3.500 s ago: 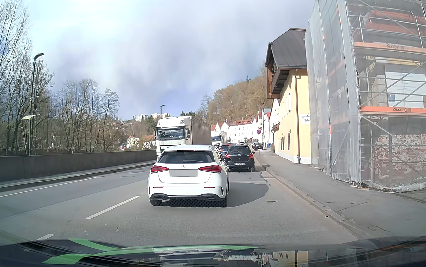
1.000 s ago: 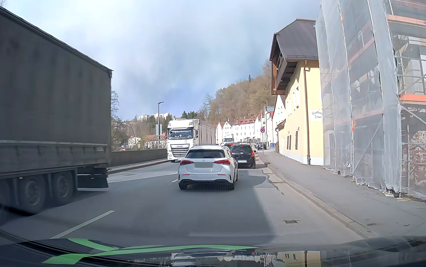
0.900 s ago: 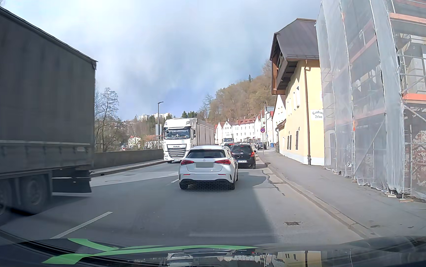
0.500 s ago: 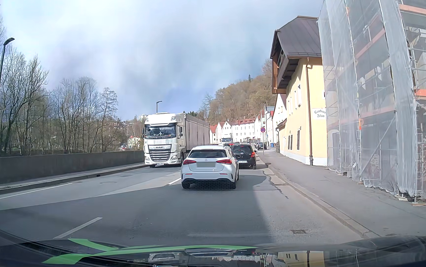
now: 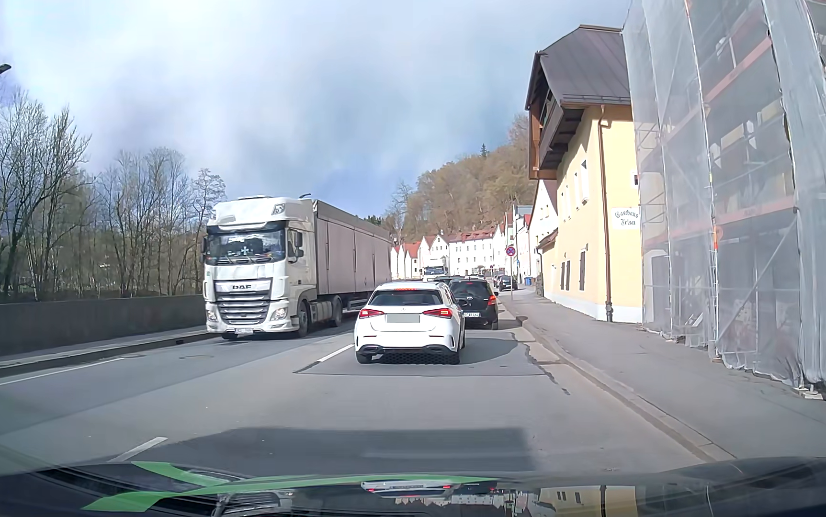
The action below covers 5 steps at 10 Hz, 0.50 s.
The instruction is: Follow the waypoints while adhering to traffic rules and regulations
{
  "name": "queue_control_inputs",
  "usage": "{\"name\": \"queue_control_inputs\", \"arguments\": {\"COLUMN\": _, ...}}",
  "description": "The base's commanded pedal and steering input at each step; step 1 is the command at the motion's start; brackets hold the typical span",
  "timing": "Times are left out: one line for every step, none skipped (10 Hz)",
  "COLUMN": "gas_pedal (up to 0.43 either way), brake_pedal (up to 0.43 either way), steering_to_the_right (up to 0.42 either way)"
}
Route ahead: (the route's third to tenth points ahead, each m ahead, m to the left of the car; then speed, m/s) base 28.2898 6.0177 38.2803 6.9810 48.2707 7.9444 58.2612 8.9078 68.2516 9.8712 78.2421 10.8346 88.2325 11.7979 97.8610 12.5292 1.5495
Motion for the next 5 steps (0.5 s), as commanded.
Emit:
{"name": "queue_control_inputs", "arguments": {"gas_pedal": 0.0, "brake_pedal": 0.0, "steering_to_the_right": 0.004}}
{"name": "queue_control_inputs", "arguments": {"gas_pedal": 0.0, "brake_pedal": 0.0, "steering_to_the_right": 0.005}}
{"name": "queue_control_inputs", "arguments": {"gas_pedal": 0.0, "brake_pedal": 0.0, "steering_to_the_right": 0.005}}
{"name": "queue_control_inputs", "arguments": {"gas_pedal": 0.0, "brake_pedal": 0.0, "steering_to_the_right": 0.005}}
{"name": "queue_control_inputs", "arguments": {"gas_pedal": 0.0, "brake_pedal": 0.0, "steering_to_the_right": 0.006}}
